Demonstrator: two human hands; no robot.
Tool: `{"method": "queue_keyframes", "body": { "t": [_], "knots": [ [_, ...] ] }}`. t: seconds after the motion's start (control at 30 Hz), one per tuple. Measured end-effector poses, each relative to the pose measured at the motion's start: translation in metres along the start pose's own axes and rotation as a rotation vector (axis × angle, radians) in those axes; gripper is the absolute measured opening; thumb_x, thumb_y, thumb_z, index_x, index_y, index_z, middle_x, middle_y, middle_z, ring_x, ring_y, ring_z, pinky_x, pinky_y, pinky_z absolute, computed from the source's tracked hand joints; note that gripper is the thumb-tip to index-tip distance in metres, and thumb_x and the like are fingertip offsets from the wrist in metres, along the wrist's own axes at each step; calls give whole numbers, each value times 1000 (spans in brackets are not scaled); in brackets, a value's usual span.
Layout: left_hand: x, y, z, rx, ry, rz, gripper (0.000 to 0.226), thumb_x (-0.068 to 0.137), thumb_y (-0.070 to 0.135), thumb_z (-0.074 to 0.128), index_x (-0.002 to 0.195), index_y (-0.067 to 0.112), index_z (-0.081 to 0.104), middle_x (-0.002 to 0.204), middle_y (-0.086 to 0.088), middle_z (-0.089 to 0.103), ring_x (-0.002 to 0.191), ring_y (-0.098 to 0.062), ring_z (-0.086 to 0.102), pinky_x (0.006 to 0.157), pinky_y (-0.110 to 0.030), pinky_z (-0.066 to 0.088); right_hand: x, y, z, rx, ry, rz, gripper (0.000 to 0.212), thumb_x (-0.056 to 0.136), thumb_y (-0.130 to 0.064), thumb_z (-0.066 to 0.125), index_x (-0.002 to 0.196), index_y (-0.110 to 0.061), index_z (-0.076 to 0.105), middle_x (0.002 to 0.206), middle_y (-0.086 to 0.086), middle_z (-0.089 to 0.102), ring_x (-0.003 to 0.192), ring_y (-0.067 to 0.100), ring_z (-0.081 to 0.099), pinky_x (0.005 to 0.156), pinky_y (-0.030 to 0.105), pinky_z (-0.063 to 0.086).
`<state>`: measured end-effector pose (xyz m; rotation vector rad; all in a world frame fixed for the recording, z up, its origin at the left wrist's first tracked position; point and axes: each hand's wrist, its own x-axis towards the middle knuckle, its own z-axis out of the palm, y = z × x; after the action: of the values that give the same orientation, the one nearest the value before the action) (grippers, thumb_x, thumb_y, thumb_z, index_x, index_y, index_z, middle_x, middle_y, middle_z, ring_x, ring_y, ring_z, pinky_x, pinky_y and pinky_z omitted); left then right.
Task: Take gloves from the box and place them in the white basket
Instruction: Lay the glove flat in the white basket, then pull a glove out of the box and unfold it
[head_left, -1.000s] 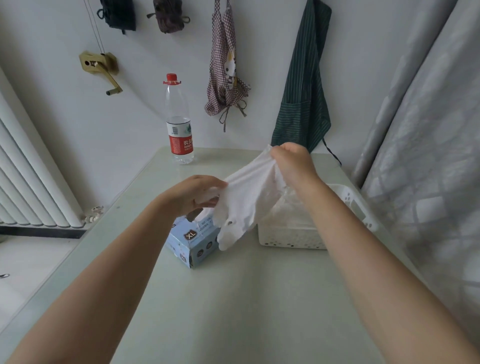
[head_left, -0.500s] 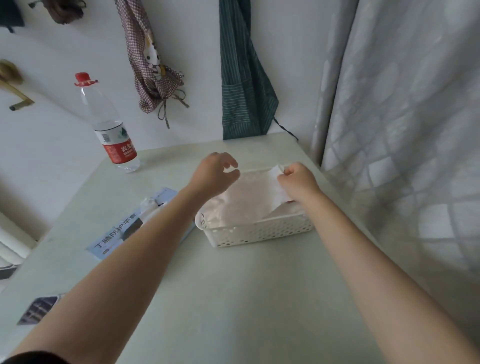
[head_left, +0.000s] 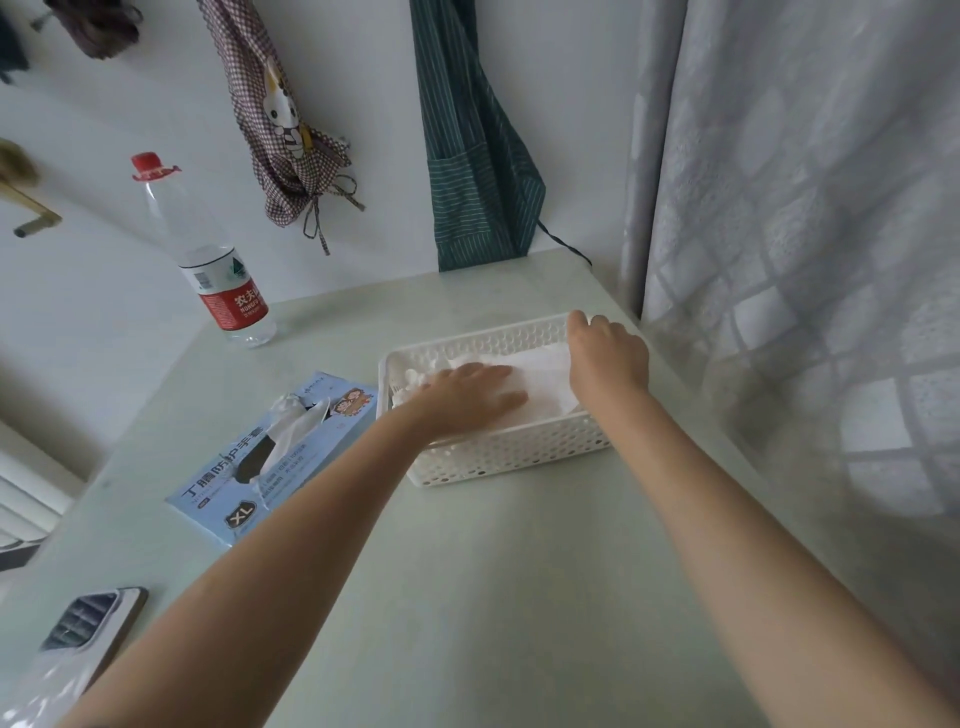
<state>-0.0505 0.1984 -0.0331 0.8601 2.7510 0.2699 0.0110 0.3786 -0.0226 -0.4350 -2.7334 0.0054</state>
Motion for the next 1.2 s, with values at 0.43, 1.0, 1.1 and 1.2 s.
{"method": "queue_keyframes", "body": {
  "t": [0.43, 1.0, 1.1, 1.2],
  "knots": [
    [-4, -20, -10, -140, 26, -51, 76, 84, 62, 61, 149, 34, 33, 158, -1, 29, 146, -25, 24, 119, -44, 19, 2, 3, 3, -40, -16, -28, 26, 85, 0, 50, 98, -14, 68, 109, 11, 56, 104, 30, 52, 86, 35, 38],
    [-127, -171, -37, -594, 818, -409, 25, 91, 25, 52, 106, 21, 72, 111, 1, 64, 100, -13, 59, 80, -25, 41, -19, -220, -15, 714, -225, -394, 12, 88, -12, 57, 95, -19, 63, 99, 1, 53, 88, 19, 56, 79, 34, 50],
    [-132, -181, -29, -610, 788, -384, 27, 91, 23, 51, 111, 21, 69, 116, 1, 62, 107, -14, 56, 83, -26, 39, -27, -238, -10, 679, -331, -396, 15, 90, -16, 55, 102, -20, 62, 107, 2, 48, 89, 19, 56, 80, 32, 49],
    [-130, -178, -21, -647, 767, -348, 29, 89, 18, 52, 114, 20, 67, 119, -2, 59, 111, -16, 53, 85, -25, 36, -33, -246, -5, 566, -358, -388, 21, 91, -13, 50, 109, -21, 58, 110, 3, 43, 85, 23, 56, 76, 31, 47]
  ]
}}
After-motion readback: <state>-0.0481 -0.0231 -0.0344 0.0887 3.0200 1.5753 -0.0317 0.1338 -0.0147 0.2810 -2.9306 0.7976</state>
